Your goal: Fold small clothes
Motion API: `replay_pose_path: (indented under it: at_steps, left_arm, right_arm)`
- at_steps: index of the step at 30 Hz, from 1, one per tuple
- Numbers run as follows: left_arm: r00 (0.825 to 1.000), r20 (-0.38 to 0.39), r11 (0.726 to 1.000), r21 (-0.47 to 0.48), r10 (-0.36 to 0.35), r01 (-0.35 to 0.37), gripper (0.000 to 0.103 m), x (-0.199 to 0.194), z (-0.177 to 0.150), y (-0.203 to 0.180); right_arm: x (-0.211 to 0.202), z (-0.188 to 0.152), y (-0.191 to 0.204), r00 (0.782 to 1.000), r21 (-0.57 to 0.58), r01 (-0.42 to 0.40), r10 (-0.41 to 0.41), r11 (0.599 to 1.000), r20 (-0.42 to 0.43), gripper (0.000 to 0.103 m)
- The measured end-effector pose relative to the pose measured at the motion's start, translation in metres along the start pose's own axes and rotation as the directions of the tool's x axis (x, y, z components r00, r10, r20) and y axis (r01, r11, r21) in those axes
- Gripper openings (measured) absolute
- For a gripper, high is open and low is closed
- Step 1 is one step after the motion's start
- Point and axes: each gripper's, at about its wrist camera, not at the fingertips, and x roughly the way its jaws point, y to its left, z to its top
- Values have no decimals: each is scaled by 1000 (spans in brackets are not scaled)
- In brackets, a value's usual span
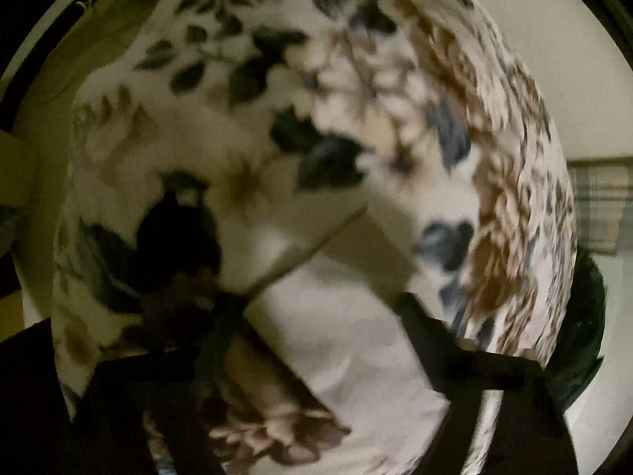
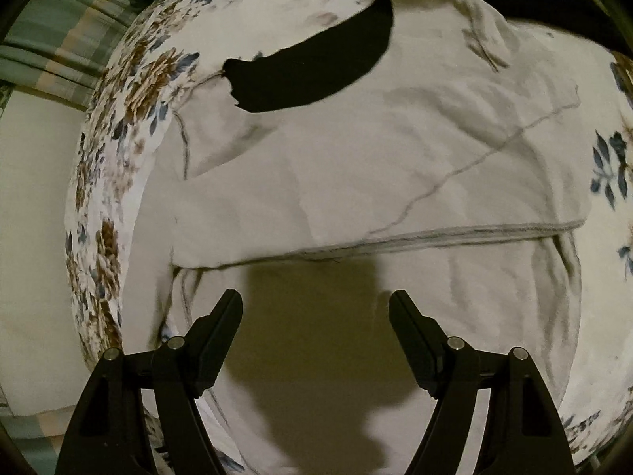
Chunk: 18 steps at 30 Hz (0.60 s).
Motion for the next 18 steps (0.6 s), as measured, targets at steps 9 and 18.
replay_pose_path:
  at_steps: [9, 18]
  left_arm:
    - [985, 161, 976, 217, -60, 24, 4, -37, 5, -53]
    - [938, 112, 644, 753, -327, 135, 4, -116, -108, -188]
  right_arm:
    - [-8, 5, 2, 1000, -26, -9, 9, 1000, 8, 79]
    - [-27, 10, -61, 998, 58, -5, 1, 998, 66, 79]
